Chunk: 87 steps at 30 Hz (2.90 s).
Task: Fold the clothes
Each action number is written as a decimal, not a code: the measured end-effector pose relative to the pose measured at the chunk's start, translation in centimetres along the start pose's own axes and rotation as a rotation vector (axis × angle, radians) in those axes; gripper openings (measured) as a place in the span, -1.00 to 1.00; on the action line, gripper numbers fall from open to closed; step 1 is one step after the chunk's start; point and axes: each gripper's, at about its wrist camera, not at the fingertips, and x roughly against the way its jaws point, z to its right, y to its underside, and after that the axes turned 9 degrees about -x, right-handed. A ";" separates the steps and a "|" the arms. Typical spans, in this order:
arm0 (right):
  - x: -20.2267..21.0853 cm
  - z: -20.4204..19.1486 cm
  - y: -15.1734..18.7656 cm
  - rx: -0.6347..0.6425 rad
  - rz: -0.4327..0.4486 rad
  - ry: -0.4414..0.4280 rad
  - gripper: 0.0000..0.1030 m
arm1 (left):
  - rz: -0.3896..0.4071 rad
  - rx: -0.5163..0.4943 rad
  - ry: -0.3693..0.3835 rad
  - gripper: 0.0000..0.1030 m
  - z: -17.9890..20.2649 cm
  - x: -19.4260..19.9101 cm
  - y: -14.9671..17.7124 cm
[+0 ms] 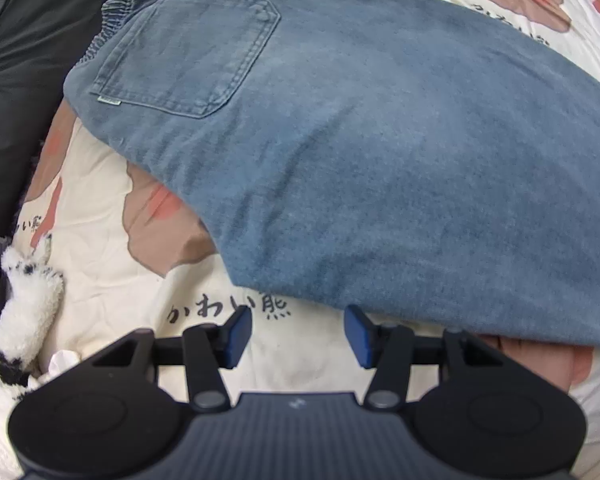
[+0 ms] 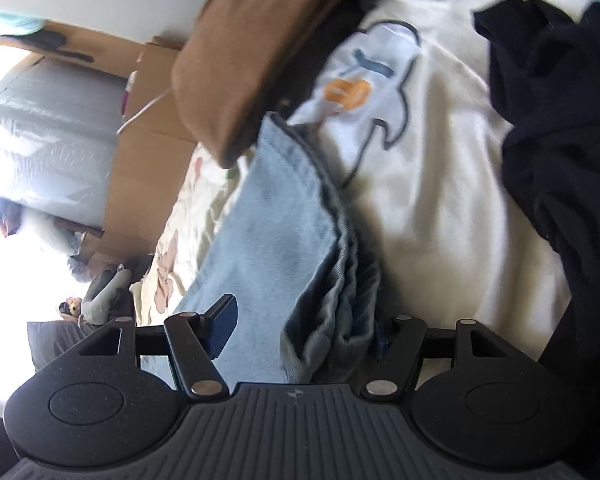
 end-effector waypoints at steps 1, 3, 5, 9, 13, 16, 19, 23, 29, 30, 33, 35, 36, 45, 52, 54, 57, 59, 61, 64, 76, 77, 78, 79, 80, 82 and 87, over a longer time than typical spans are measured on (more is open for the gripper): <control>-0.1 0.1 -0.1 -0.003 -0.003 -0.008 0.29 | -0.002 -0.001 -0.001 0.05 0.1 0.0 0.0; 0.0 0.1 -0.4 -0.008 -0.020 -0.042 0.30 | -0.007 -0.004 -0.004 0.05 0.1 -0.2 0.0; 0.4 -0.3 -0.8 -0.011 -0.047 -0.092 0.30 | -0.011 -0.005 -0.006 0.05 0.2 -0.3 0.0; 0.4 -0.6 -2.1 -0.023 -0.066 -0.110 0.30 | -0.017 -0.003 -0.006 0.05 0.2 -0.5 -0.1; -1.5 0.2 -3.3 -0.027 -0.117 -0.045 0.30 | -0.023 -0.023 -0.004 0.05 0.5 -0.8 -0.1; -2.7 0.4 -4.1 -0.034 -0.145 -0.070 0.29 | -0.032 -0.033 -0.001 0.05 0.7 -0.9 0.0; -3.8 -0.2 -5.0 -0.033 -0.180 -0.099 0.30 | -0.037 -0.023 0.009 0.05 0.6 -1.0 0.0; -4.0 -1.7 -6.3 -0.025 -0.211 -0.186 0.31 | -0.039 -0.011 0.007 0.06 0.6 -0.9 0.1; -6.1 -2.7 -6.9 0.049 -0.277 -0.095 0.31 | -0.039 0.003 0.011 0.07 0.7 -1.1 0.2; -6.5 -2.7 -6.9 0.056 -0.294 -0.085 0.30 | -0.039 0.001 0.013 0.07 0.8 -1.1 0.2; -7.4 -2.8 -6.9 0.070 -0.340 -0.068 0.27 | -0.032 0.006 0.023 0.07 1.0 -1.0 0.3; -7.6 -2.8 -6.8 0.083 -0.367 -0.056 0.09 | -0.024 0.022 0.027 0.07 0.9 -0.8 0.3; -7.8 -2.7 -6.7 0.094 -0.379 -0.040 -0.25 | -0.018 0.032 0.029 0.07 0.8 -0.6 0.3; -7.1 -5.2 -6.1 0.203 -0.372 0.050 -0.84 | 0.075 0.081 0.042 0.07 0.7 1.1 0.1; -6.3 -8.7 -5.8 0.235 -0.347 0.106 -0.85 | 0.171 0.091 0.071 0.06 0.0 1.4 -1.3; -5.9 -9.9 -5.6 0.256 -0.333 0.127 -0.85 | 0.198 0.091 0.083 0.04 -0.1 1.7 -1.5; -5.4 -11.9 -5.4 0.304 -0.303 0.187 -0.85 | 0.230 0.087 0.115 -0.23 -0.2 2.1 -1.7; -5.2 -13.6 -5.1 0.331 -0.288 0.219 -0.85 | 0.237 0.065 0.146 -0.38 -0.1 1.8 -1.8; -4.9 -15.2 -4.8 0.345 -0.286 0.228 -0.85 | 0.253 0.036 0.154 -0.38 0.1 1.7 -1.9; -4.7 -18.2 -4.3 0.364 -0.290 0.232 -0.85 | 0.273 0.016 0.173 -0.39 0.0 1.5 -2.0; -4.3 -28.2 -2.4 0.462 -0.293 0.309 -0.85 | 0.199 -0.093 0.295 -0.54 -0.9 -1.8 -1.9; -4.1 -29.2 -2.4 0.471 -0.295 0.311 -0.85 | 0.203 -0.104 0.298 -0.56 -0.9 -1.7 -2.0; -4.0 -30.2 -2.4 0.479 -0.296 0.311 -0.84 | 0.213 -0.109 0.306 -0.58 -1.0 -1.4 -2.1; -3.9 -31.2 -2.4 0.486 -0.299 0.311 -0.84 | 0.230 -0.104 0.320 -0.60 -1.2 -1.0 -2.2; -3.9 -32.2 -2.3 0.496 -0.306 0.317 -0.85 | 0.238 -0.095 0.343 -0.60 -1.3 -0.8 -2.2; -4.1 -34.4 -2.1 0.520 -0.325 0.332 -0.84 | 0.250 -0.078 0.392 -0.63 -1.4 -0.3 -2.4; -4.6 -39.8 -0.6 0.601 -0.417 0.310 -0.85 | 0.239 -0.157 0.457 -0.80 0.9 -0.6 -2.2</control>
